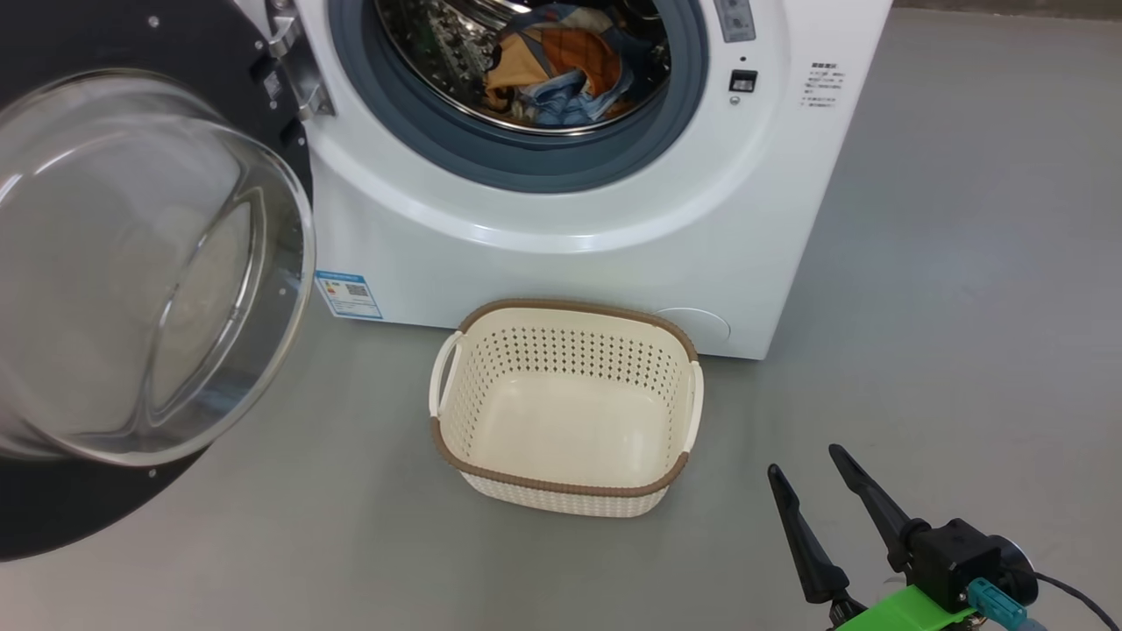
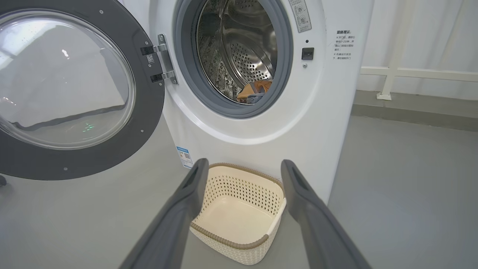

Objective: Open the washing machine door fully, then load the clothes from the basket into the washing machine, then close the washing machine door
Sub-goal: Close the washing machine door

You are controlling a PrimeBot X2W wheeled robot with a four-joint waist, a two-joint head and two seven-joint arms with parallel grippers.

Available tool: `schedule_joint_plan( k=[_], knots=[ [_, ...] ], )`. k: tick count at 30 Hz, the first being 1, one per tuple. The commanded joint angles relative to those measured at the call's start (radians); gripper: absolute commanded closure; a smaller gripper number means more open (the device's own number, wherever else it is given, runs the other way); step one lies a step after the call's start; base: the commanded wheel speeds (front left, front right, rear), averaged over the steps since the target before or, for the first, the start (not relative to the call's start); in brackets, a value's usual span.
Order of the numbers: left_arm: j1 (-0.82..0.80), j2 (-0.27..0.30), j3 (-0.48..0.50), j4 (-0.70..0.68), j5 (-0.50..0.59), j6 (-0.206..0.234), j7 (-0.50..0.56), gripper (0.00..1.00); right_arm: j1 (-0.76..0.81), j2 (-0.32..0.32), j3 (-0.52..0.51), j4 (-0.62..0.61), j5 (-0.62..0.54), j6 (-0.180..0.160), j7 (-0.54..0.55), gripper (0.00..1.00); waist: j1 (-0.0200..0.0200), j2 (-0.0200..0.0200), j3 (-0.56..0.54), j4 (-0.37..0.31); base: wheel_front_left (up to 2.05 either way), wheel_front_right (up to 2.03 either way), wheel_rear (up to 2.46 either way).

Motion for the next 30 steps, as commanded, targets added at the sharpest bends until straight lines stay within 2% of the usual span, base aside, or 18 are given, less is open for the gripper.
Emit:
schedule_joint_plan(
  k=[1, 23, 30],
  knots=[
    [0.005, 0.053, 0.025, -0.017, -0.019, -0.011, 0.008, 1.0, -0.031, -0.007, 0.028, -0.028, 0.006, 0.002, -0.005, 0.0, 0.0, -0.0001, 0.006, -0.009, 0.0, 0.0, 0.0],
    [0.008, 0.002, 0.04, -0.005, -0.071, -0.015, 0.053, 1.0, -0.038, -0.03, 0.039, -0.022, 0.017, 0.002, -0.005, 0.0, 0.0, -0.0001, 0.04, -0.04, 0.0, 0.0, 0.0],
    [0.019, -0.012, 0.016, -0.012, -0.093, -0.028, 0.132, 1.0, -0.038, -0.034, 0.038, -0.018, 0.023, 0.002, -0.005, 0.0, 0.0, -0.0001, 0.044, -0.041, 0.0, 0.0, 0.0]
  ],
)
